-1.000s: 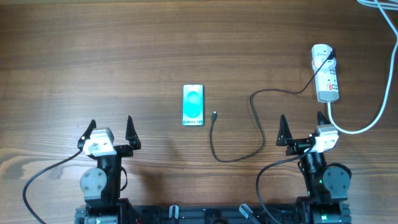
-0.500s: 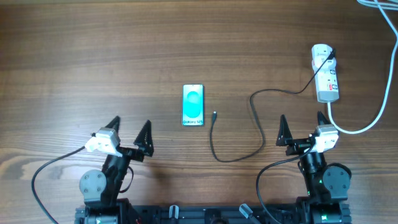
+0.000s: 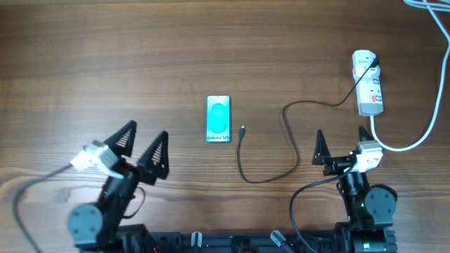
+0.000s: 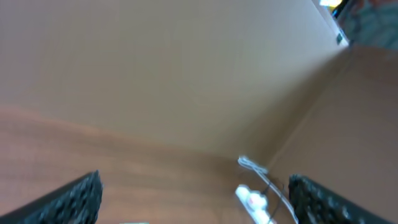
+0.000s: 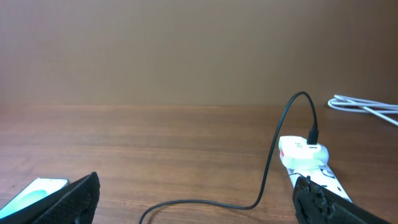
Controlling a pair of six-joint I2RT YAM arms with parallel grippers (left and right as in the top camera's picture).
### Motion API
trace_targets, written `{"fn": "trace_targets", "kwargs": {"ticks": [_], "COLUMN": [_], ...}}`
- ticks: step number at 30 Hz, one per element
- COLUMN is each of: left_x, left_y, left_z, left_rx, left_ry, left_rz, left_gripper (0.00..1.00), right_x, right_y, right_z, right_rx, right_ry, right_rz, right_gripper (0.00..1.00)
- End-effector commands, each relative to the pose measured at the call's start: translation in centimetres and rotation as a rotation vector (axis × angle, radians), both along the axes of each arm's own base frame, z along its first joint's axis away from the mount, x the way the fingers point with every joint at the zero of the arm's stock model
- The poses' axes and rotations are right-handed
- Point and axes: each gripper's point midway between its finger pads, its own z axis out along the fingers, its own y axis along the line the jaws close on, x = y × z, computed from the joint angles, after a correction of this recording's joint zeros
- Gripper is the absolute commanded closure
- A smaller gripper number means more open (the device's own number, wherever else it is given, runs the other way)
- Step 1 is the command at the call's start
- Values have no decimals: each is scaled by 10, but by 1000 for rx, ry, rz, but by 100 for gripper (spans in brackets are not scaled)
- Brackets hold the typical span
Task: Plug charger to phone and switch on socket
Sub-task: 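Move the left gripper over the blue phone and lower it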
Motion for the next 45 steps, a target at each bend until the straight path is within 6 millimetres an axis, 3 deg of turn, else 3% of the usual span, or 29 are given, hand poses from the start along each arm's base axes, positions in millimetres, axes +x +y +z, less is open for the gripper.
{"fn": "trace_targets", "kwargs": {"ticks": [1,4,7,11,13,15,19,23,25,29,33,38,40,45], "left_x": [14,26,35,49,55,60,65,68,70,81,99,120,131,139], "left_y": [10,14,3,-13,-25,-34,-38,-61,-73,-83,-92,-102,-114,-130], "left_z": [35,26,26,29,20,-1,-59,-96,-125,-167,-194,-206,-207,-212], "left_rx": [74,146,149,78,73,121,313,446,509,579,575,553,537,537], "left_ry": [221,524,790,981,1071,1174,1398,1495,1574,1648,1642,1581,1526,1481], "left_rz": [56,48,-57,-175,-233,-230,-1,30,11,17,13,-1,-64,-104], "left_gripper": [1,0,0,0,0,1,1,0,1,0,0,0,0,0], "right_x": [0,0,0,0,0,0,0,0,0,0,0,0,0,0], "right_y": [-4,-4,-4,-4,-4,-4,-4,-4,-4,-4,-4,-4,-4,-4], "right_z": [1,1,2,1,1,1,1,1,1,1,1,1,1,1], "right_rx": [-13,-12,-12,-12,-13,-12,-13,-13,-13,-12,-13,-12,-12,-13], "right_ry": [-9,-9,-9,-9,-9,-9,-9,-9,-9,-9,-9,-9,-9,-9], "right_rz": [-22,-21,-22,-22,-22,-22,-22,-21,-22,-22,-21,-22,-21,-21], "right_gripper": [0,0,0,0,0,0,0,0,0,0,0,0,0,0]}}
